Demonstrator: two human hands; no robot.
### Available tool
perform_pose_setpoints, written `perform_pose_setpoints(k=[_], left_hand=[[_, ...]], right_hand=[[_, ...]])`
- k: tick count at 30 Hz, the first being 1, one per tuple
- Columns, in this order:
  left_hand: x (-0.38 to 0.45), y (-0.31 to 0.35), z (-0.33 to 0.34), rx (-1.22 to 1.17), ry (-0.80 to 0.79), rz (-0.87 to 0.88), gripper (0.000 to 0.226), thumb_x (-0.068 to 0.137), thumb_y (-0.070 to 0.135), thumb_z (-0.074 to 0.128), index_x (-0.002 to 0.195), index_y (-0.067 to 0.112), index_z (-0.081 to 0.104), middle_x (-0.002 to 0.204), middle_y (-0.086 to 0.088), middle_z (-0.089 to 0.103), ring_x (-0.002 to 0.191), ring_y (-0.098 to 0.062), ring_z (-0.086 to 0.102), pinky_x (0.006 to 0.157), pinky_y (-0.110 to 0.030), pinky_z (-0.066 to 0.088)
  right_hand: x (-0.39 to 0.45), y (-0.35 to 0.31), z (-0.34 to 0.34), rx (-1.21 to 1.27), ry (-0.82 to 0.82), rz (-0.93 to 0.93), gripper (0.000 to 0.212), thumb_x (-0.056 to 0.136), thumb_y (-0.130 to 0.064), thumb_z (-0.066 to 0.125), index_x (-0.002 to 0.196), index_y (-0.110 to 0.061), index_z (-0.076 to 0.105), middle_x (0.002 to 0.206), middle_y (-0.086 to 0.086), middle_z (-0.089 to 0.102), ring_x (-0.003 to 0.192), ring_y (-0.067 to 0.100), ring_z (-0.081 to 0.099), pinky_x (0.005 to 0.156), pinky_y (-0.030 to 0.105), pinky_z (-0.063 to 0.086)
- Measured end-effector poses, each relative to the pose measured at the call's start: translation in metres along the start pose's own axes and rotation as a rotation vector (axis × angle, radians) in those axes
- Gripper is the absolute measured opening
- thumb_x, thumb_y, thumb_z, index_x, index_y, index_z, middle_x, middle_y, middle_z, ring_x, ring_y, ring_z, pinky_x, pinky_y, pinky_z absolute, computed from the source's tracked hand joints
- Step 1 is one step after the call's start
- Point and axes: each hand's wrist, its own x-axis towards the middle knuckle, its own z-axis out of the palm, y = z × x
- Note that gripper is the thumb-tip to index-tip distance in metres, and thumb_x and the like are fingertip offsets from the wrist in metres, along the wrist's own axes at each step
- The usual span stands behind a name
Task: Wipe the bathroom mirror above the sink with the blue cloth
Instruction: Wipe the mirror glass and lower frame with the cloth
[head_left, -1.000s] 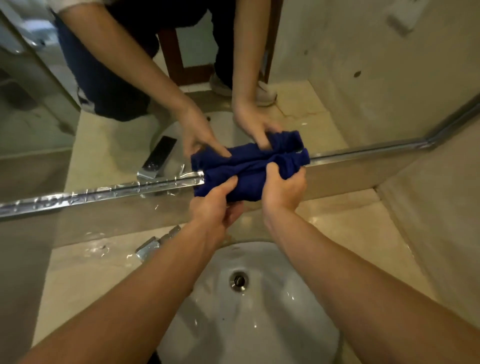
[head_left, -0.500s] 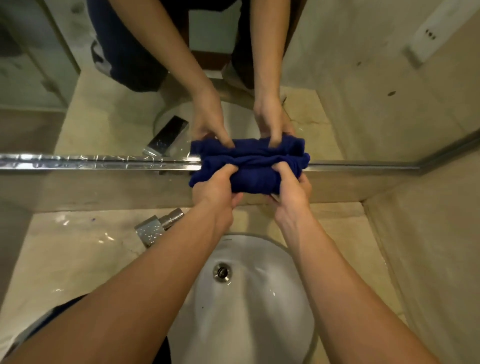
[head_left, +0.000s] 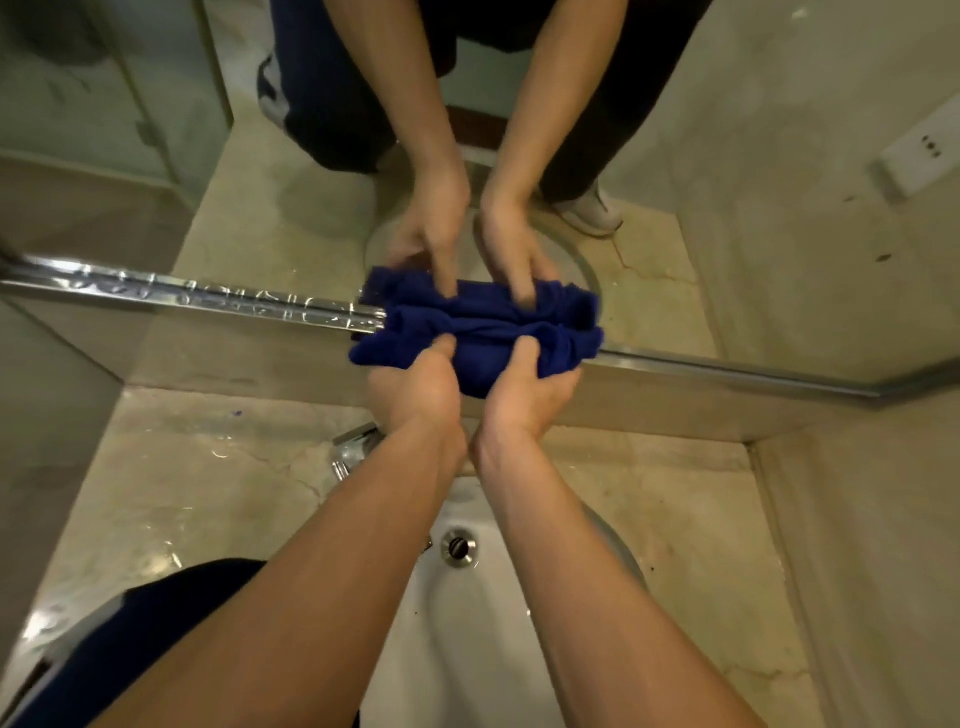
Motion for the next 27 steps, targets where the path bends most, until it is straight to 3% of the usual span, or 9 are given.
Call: perform_pose_setpoints(k=[2,4,8,11,13,17,21,25,27], left_hand=[[-0.005,-0.006,-0.001,-0.007,0.051,0.094,0.029,0.083,0.020,0.073,0.108,0.022,0.057,0.103,0.004,0.067,0.096,-0.017,0.067,0.089,-0.035,0.055],[-0.010,-0.012,0.004,-0.023,0.063,0.156,0.041,0.085,0.022,0.070,0.122,0.023,0.054,0.112,0.004,0.067,0.099,-0.014,0.067,0.093,-0.038,0.055],[-0.016,-0.026,0.019,-0.022,0.026,0.236,0.038,0.086,0.021,0.065,0.120,0.027,0.051,0.117,0.005,0.066,0.104,-0.013,0.066,0.097,-0.038,0.053],[-0.031,-0.043,0.036,0.049,-0.024,0.219,0.063,0.076,0.033,0.065,0.135,0.022,0.048,0.127,0.001,0.063,0.110,-0.017,0.065,0.100,-0.040,0.051],[-0.035,-0.055,0.045,0.049,-0.078,0.174,0.059,0.081,0.028,0.066,0.137,0.021,0.048,0.126,-0.001,0.065,0.109,-0.018,0.065,0.095,-0.039,0.055],[-0.049,-0.066,0.071,0.112,-0.343,-0.198,0.023,0.091,0.013,0.063,0.113,0.018,0.060,0.106,-0.006,0.069,0.088,-0.017,0.066,0.073,-0.026,0.056],[-0.059,-0.081,0.094,0.210,-0.421,-0.308,0.033,0.088,0.013,0.069,0.119,0.016,0.059,0.109,-0.008,0.068,0.086,-0.017,0.066,0.069,-0.025,0.058],[-0.058,-0.080,0.089,0.187,-0.407,-0.296,0.044,0.085,0.015,0.072,0.126,0.015,0.055,0.116,-0.009,0.068,0.090,-0.020,0.069,0.070,-0.026,0.061],[-0.053,-0.073,0.083,0.185,-0.396,-0.305,0.048,0.084,0.015,0.073,0.128,0.015,0.054,0.117,-0.010,0.067,0.092,-0.022,0.070,0.069,-0.026,0.061]], right_hand=[[-0.001,-0.001,-0.003,-0.021,-0.083,0.034,0.030,0.089,-0.012,0.062,0.112,-0.028,0.050,0.099,-0.005,0.061,0.093,0.017,0.062,0.081,0.028,0.049],[0.006,-0.006,-0.011,-0.058,-0.170,0.094,0.035,0.087,-0.014,0.063,0.120,-0.024,0.055,0.106,-0.002,0.065,0.098,0.019,0.064,0.087,0.033,0.052],[0.035,-0.013,-0.038,-0.053,-0.270,0.175,0.030,0.075,-0.016,0.072,0.105,-0.021,0.069,0.095,0.002,0.074,0.091,0.020,0.070,0.085,0.050,0.058],[0.065,-0.018,-0.056,-0.038,-0.240,0.202,0.023,0.071,-0.015,0.074,0.094,-0.018,0.070,0.088,0.001,0.074,0.085,0.020,0.070,0.080,0.051,0.059],[0.086,-0.023,-0.068,-0.065,-0.225,0.202,0.021,0.063,-0.017,0.076,0.084,-0.018,0.070,0.086,0.003,0.074,0.083,0.022,0.070,0.079,0.052,0.059],[0.129,-0.042,-0.101,-0.009,-0.103,0.216,0.018,0.059,-0.017,0.074,0.074,-0.016,0.064,0.077,0.005,0.069,0.073,0.022,0.064,0.069,0.040,0.054],[0.160,-0.063,-0.132,-0.018,-0.088,0.236,0.017,0.078,-0.004,0.067,0.078,-0.019,0.059,0.078,0.003,0.065,0.070,0.019,0.062,0.062,0.033,0.052],[0.148,-0.053,-0.116,-0.026,-0.024,0.165,0.020,0.071,-0.020,0.068,0.089,-0.027,0.062,0.093,0.002,0.071,0.087,0.022,0.068,0.085,0.048,0.058],[0.138,-0.045,-0.105,-0.040,0.004,0.103,0.038,0.066,-0.029,0.065,0.105,-0.027,0.063,0.098,-0.001,0.072,0.090,0.020,0.069,0.087,0.047,0.057]])
